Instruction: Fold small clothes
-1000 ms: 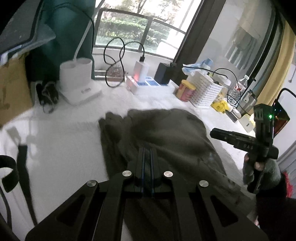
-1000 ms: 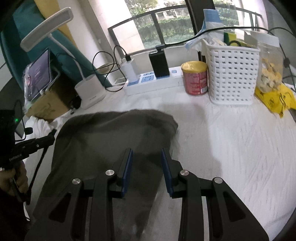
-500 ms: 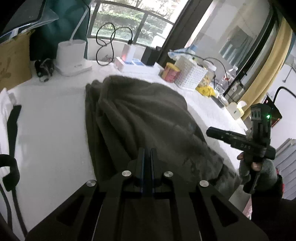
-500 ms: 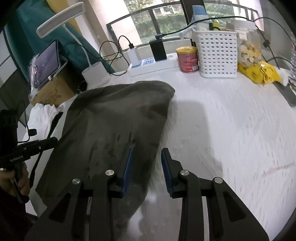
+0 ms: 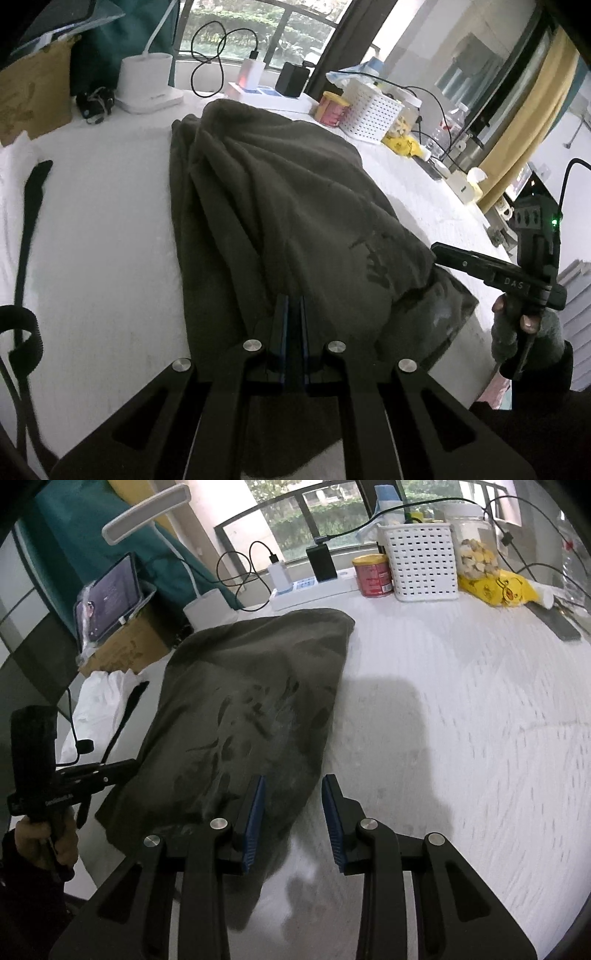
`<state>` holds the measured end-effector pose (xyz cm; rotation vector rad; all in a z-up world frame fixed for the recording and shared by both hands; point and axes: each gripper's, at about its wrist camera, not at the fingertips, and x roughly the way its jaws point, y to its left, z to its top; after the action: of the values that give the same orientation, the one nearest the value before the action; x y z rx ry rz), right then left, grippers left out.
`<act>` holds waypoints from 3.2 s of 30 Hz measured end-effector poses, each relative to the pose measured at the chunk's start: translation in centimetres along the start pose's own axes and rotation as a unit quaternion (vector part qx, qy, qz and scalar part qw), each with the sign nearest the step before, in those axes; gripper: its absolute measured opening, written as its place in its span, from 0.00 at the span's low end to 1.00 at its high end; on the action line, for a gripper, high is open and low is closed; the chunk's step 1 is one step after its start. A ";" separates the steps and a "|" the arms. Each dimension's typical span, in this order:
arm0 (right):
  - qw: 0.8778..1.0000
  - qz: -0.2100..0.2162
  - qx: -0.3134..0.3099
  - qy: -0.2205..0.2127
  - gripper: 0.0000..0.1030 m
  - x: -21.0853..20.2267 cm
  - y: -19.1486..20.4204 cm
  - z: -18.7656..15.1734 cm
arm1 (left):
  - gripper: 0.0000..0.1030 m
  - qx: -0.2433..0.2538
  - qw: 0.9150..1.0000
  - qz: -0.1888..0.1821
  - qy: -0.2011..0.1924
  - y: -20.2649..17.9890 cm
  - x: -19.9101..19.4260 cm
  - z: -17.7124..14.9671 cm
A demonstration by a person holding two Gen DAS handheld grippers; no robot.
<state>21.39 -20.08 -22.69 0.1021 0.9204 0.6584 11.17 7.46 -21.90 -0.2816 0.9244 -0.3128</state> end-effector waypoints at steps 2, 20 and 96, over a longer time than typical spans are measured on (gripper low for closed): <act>1.000 0.000 0.004 0.004 0.33 -0.3 0.0 -0.6 | 0.04 0.006 1.000 -0.003 -0.005 -0.4 -0.5 -0.3; 1.000 0.010 0.000 0.013 0.58 -0.8 1.4 -3.6 | 0.82 0.004 0.999 0.016 -0.036 -0.1 -2.1 -2.5; 0.993 -0.085 -0.077 -0.016 0.41 -3.3 6.4 -11.5 | 0.16 0.103 0.995 -0.014 -0.004 -0.7 -5.1 -6.1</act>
<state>8.15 -19.02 -25.19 -0.1027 0.8333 0.5650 3.20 8.16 -21.43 -0.1058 0.8723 -0.4298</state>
